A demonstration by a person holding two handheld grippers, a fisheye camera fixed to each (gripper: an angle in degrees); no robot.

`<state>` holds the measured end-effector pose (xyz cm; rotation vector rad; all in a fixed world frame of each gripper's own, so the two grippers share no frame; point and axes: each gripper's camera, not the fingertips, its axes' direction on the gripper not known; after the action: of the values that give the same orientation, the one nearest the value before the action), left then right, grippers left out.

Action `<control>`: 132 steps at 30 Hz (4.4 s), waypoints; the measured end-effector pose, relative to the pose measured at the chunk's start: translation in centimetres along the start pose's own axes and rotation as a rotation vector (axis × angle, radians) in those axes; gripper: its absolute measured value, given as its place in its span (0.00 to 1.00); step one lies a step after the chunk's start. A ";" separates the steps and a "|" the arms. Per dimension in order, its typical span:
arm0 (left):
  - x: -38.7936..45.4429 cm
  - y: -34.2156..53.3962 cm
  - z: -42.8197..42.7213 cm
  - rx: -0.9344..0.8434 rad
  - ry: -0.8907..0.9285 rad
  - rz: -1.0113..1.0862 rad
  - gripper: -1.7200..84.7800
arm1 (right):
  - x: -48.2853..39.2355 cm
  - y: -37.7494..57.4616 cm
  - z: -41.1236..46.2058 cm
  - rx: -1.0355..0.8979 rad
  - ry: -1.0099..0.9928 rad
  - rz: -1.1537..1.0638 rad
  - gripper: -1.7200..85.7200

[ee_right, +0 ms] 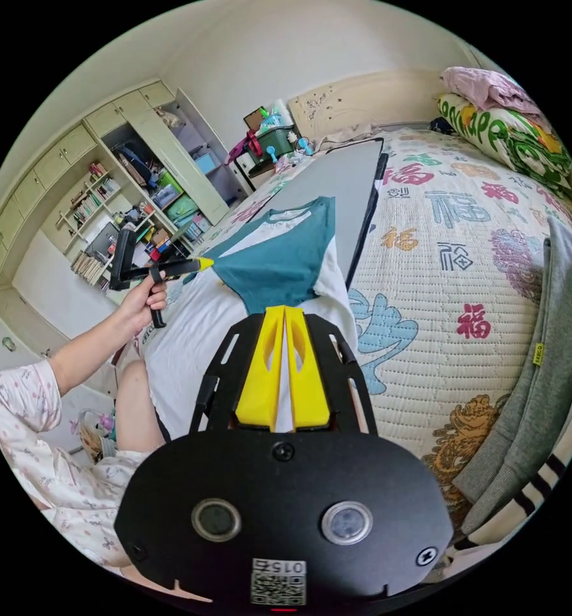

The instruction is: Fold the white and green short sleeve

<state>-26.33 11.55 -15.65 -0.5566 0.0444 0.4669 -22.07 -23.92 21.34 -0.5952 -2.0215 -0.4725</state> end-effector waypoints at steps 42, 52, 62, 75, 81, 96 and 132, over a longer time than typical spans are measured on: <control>16.5 27.7 18.2 -0.166 -0.167 0.751 0.03 | 24.6 -13.0 13.4 -0.010 -0.069 0.440 0.02; 16.8 20.8 9.9 -0.039 -0.165 0.405 0.08 | 29.1 -5.9 12.7 0.071 -0.035 0.185 0.03; 17.0 14.4 7.6 -0.096 -0.147 0.054 0.15 | 32.9 3.1 21.1 -0.165 -0.042 -0.305 0.10; 32.7 7.9 0.0 -0.065 -0.138 0.092 0.02 | 44.9 12.1 31.7 -0.353 0.207 -0.464 0.01; 38.8 4.3 -5.2 -0.053 -0.144 0.086 0.02 | 51.5 15.1 34.0 -0.352 0.239 -0.475 0.01; 42.2 -3.9 -33.5 0.295 -0.040 -0.261 0.13 | 65.1 17.9 44.5 -0.341 0.219 -0.457 0.04; 29.4 -10.8 -77.7 0.656 0.328 -0.995 0.01 | 65.6 -3.7 67.4 -0.209 0.119 -0.426 0.11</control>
<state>11.25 -24.57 -81.21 0.0416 0.2134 -0.6074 -99.03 24.44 45.84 -0.2456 -1.9979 -0.9594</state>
